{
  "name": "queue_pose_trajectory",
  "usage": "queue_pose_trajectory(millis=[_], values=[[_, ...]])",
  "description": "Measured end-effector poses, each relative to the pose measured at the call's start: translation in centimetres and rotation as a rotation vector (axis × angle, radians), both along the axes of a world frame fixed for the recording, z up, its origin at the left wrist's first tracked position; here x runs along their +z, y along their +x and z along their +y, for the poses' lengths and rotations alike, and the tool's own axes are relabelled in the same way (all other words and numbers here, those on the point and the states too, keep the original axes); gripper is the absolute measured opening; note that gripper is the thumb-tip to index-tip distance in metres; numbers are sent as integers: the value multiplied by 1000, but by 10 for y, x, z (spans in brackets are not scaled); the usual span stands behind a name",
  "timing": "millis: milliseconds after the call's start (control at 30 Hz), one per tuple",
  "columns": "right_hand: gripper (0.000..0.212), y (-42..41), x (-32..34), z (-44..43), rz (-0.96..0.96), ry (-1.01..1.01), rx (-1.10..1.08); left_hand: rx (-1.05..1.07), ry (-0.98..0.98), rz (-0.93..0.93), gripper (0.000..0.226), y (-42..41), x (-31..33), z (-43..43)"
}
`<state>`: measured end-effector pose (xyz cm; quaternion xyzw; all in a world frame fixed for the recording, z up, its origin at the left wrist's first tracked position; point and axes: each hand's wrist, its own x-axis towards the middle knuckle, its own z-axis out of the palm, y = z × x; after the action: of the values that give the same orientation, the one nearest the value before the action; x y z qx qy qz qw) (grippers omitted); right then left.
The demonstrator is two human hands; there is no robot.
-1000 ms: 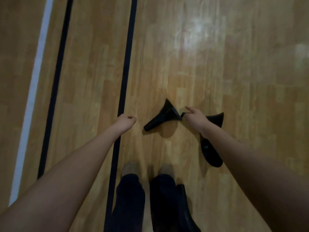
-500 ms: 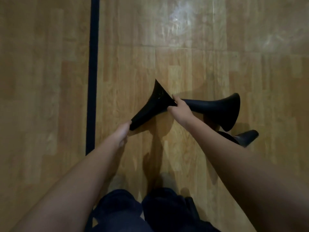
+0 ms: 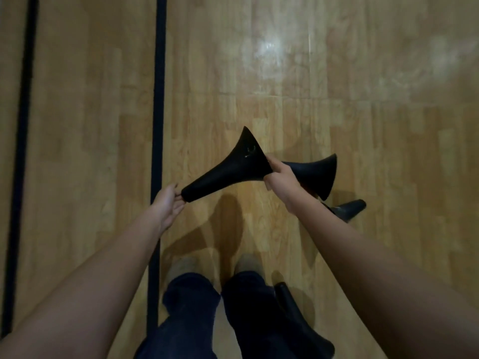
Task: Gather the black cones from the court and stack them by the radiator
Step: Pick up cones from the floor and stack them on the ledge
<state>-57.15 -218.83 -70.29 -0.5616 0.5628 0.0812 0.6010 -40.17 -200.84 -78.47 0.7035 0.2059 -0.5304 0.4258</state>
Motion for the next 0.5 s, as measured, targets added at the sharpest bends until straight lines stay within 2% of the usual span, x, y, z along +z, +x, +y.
queue_pose_trajectory(millis=[67,200,267,367,500], values=[[62,-1,56,2,-34,10,2,6,-27,2,48,7,57,3],[50,2,161,11,-98,-5,-11,42,-31,-75,52,21,169,1],[53,6,212,10,-131,-14,41,63,-40,-127,53,31,227,-2],[63,13,274,6,-180,-18,125,103,-73,-167,50,43,294,-3],[54,37,350,8,-300,-51,177,205,-128,-226,47,63,376,12]])
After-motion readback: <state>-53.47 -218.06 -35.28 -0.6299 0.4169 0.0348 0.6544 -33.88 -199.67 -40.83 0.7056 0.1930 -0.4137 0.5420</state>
